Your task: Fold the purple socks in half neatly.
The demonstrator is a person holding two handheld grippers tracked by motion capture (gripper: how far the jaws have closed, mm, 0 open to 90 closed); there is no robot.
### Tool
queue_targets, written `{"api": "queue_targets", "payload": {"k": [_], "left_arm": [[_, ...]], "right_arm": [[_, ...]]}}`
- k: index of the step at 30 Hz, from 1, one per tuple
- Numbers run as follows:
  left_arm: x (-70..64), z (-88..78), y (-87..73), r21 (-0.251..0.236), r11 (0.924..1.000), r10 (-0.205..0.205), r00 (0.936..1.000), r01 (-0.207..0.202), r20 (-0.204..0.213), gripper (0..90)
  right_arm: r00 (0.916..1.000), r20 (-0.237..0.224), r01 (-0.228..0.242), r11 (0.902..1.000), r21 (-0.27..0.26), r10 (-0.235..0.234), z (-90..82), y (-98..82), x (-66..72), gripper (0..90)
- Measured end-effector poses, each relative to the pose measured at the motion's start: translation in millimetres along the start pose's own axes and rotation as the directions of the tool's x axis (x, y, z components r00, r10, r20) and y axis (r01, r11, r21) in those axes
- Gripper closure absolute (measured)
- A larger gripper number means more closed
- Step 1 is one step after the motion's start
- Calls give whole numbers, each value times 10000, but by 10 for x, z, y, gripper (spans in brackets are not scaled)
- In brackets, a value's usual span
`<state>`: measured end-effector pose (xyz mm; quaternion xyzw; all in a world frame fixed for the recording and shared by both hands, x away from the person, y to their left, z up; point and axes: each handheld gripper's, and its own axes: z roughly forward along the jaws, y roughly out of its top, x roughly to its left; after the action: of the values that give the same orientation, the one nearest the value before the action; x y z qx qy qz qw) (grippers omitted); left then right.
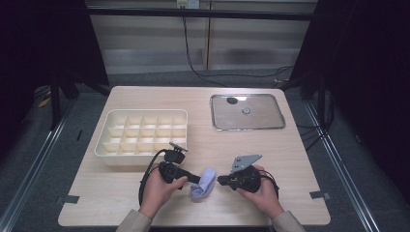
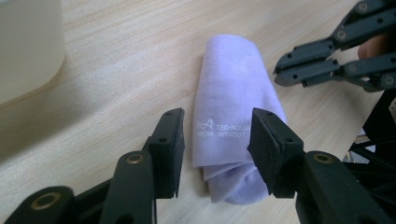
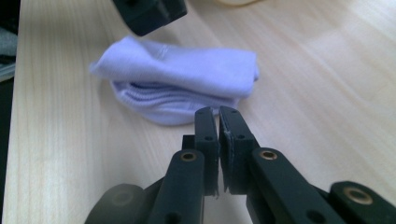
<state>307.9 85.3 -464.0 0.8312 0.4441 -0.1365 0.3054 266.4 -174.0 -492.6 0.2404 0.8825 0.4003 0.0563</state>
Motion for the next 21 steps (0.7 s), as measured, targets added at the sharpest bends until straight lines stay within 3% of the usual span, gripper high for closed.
{"api": "queue_targets", "payload": {"k": [8,12,21], "left_arm": [[8,70,31,-24,9999,-171,9999,171,-8,513],[24,119,53,365,9993,-28,10000,24,96,503],[24,195,22,553,9983,-218,9992,200,325,482]], "right_arm": [[9995,-268,144,9997,209,-138,63,-19,70,866],[9988,-410,265,9992,290,-253,97,-11,113,865],[9968,-618,523,9979,374,-499,163,13,171,859]]}}
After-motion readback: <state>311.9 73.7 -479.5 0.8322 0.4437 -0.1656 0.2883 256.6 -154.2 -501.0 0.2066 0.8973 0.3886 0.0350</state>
